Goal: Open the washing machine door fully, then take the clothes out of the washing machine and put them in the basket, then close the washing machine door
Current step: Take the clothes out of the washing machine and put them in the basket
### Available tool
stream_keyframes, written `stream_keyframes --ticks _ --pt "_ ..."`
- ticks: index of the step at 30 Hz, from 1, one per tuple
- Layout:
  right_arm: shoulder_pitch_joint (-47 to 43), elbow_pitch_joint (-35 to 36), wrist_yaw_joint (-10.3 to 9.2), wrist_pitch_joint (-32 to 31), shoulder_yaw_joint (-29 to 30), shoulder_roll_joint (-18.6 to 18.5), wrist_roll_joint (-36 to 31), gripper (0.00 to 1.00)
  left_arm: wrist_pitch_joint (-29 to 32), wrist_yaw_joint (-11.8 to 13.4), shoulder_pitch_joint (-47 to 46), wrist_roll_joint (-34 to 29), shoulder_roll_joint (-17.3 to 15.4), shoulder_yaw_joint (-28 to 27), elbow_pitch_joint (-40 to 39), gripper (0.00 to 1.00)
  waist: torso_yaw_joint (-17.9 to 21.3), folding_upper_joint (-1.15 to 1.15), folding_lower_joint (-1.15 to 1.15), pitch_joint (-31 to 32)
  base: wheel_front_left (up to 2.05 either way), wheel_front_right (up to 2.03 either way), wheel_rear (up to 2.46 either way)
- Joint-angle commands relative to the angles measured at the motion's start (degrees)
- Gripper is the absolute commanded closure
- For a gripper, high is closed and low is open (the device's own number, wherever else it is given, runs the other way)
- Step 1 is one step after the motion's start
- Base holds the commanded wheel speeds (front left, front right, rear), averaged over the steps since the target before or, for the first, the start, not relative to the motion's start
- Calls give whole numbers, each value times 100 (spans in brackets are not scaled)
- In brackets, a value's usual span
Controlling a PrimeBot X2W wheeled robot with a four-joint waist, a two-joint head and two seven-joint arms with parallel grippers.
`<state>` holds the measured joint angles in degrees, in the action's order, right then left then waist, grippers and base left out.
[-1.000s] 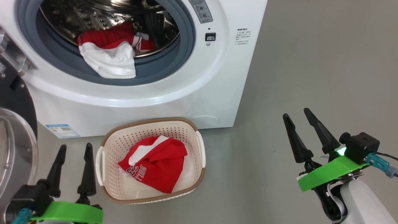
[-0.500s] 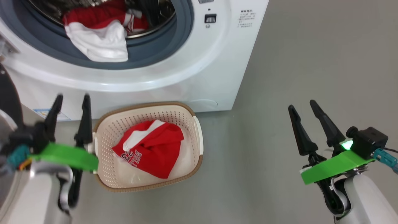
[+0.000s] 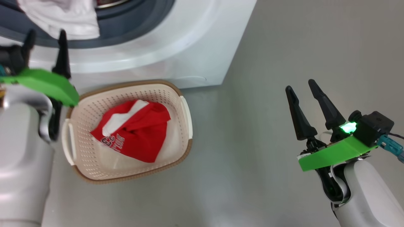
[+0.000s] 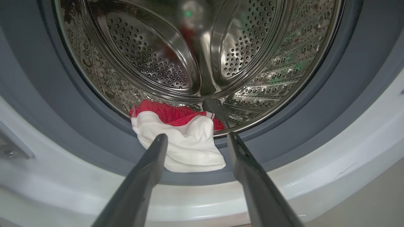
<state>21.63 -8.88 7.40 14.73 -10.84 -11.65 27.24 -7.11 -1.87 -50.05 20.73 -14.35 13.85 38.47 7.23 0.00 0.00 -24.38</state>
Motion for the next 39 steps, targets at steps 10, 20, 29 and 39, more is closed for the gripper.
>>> stream_keyframes --ticks 10,20,29,39 --pt "222 213 9 27 -233 148 -75 0 227 83 -1545 -437 -454 128 1172 0 527 0 0 -726 0 0 0" --pt "371 287 9 27 -288 310 -81 0 486 144 -2625 -632 -607 310 2143 0 810 0 0 -1169 0 0 0" --pt "422 291 9 27 -314 407 -87 0 738 261 -3197 -776 -616 510 2799 0 930 0 0 -1340 0 0 0" --pt "411 276 9 27 -277 440 -95 0 1081 445 -3366 -825 -595 648 3237 47 962 0 0 -1367 0 0 0"
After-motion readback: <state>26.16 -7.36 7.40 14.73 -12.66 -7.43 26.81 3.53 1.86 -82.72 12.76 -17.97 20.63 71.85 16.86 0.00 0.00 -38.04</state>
